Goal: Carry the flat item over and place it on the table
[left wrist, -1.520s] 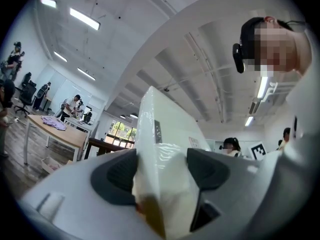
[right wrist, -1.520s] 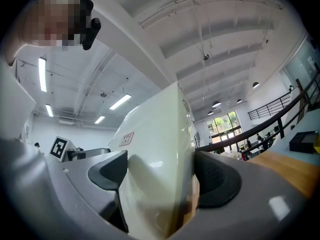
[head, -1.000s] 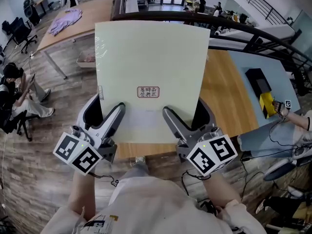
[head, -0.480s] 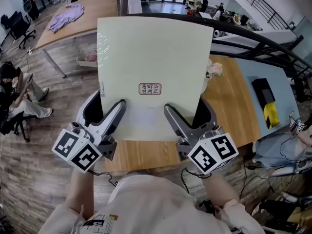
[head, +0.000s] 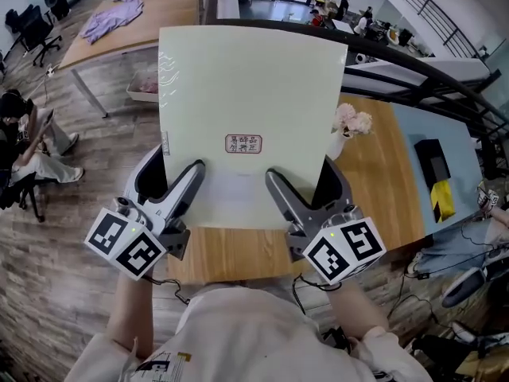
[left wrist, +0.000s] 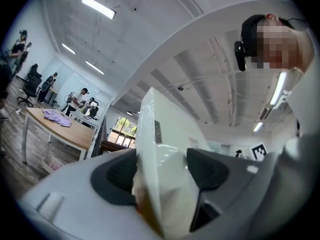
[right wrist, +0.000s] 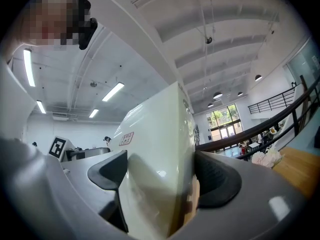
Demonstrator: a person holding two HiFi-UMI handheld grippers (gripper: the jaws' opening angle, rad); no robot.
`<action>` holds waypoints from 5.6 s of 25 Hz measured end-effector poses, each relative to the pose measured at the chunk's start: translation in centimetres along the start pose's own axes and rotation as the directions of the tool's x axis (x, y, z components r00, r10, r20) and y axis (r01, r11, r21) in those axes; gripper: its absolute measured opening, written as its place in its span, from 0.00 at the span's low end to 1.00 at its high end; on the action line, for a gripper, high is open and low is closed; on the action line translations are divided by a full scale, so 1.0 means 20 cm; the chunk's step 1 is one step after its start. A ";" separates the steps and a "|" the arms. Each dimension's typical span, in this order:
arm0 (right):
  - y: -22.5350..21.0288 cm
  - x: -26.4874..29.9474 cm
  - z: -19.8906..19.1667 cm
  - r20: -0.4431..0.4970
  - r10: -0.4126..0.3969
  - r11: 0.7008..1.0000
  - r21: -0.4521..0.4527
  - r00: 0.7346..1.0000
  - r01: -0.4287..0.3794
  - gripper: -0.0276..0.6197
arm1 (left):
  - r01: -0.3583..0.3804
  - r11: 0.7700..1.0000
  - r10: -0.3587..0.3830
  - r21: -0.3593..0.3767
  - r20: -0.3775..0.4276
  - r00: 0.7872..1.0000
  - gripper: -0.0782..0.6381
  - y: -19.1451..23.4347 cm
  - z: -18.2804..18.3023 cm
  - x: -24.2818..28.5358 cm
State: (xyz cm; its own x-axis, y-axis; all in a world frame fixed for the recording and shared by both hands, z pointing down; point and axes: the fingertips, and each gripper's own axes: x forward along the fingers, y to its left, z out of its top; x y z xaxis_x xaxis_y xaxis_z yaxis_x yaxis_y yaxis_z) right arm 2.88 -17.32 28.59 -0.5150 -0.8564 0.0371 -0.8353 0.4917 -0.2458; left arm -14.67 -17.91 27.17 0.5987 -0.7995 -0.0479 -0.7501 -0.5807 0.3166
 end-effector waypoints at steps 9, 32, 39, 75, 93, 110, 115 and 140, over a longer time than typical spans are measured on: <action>-0.10 0.15 -0.05 -0.043 0.046 0.998 0.042 0.998 -0.044 0.70 | -0.065 0.998 0.065 -0.013 -0.030 0.997 0.53 0.10 -0.04 0.09; -0.62 0.71 -0.18 -0.159 0.046 0.996 0.079 0.986 -0.034 0.70 | -0.139 0.985 0.126 -0.100 -0.127 0.984 0.54 0.51 -0.25 0.71; -0.78 0.90 -0.38 -0.204 0.017 0.995 0.103 0.979 0.005 0.70 | -0.131 0.979 0.110 -0.154 -0.135 0.985 0.54 0.73 -0.44 0.88; -1.54 1.43 -1.76 -0.623 -0.029 0.930 0.271 0.782 0.250 0.70 | -0.407 0.871 0.197 -0.276 -0.562 0.804 0.54 1.50 -1.81 1.36; -1.41 1.33 -1.33 -0.472 -0.116 0.980 0.087 0.874 0.177 0.48 | -0.400 0.897 0.292 -0.188 -0.427 0.856 0.40 1.34 -1.39 1.27; -0.69 0.87 -0.07 -0.057 0.042 0.993 -0.110 0.998 -0.048 0.12 | -0.237 0.949 0.264 0.207 -0.118 0.957 0.13 0.56 -0.36 0.98; -0.48 0.66 0.15 0.013 0.080 0.982 -0.171 0.997 -0.076 0.05 | -0.180 0.944 0.203 0.277 -0.053 0.978 0.12 0.28 -0.15 0.85; -0.12 0.15 0.08 -0.036 0.121 0.982 -0.144 0.992 -0.125 0.04 | -0.224 0.918 0.237 0.326 0.002 0.972 0.11 -0.05 -0.14 0.40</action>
State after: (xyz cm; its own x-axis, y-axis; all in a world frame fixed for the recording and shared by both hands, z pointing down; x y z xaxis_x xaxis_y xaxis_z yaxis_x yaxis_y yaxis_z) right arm 3.67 -21.42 27.75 -0.6187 -0.7845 0.0422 -0.7835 0.6122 -0.1064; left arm -8.40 -23.21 29.14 0.4037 -0.9145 0.0269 -0.9147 -0.4040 -0.0075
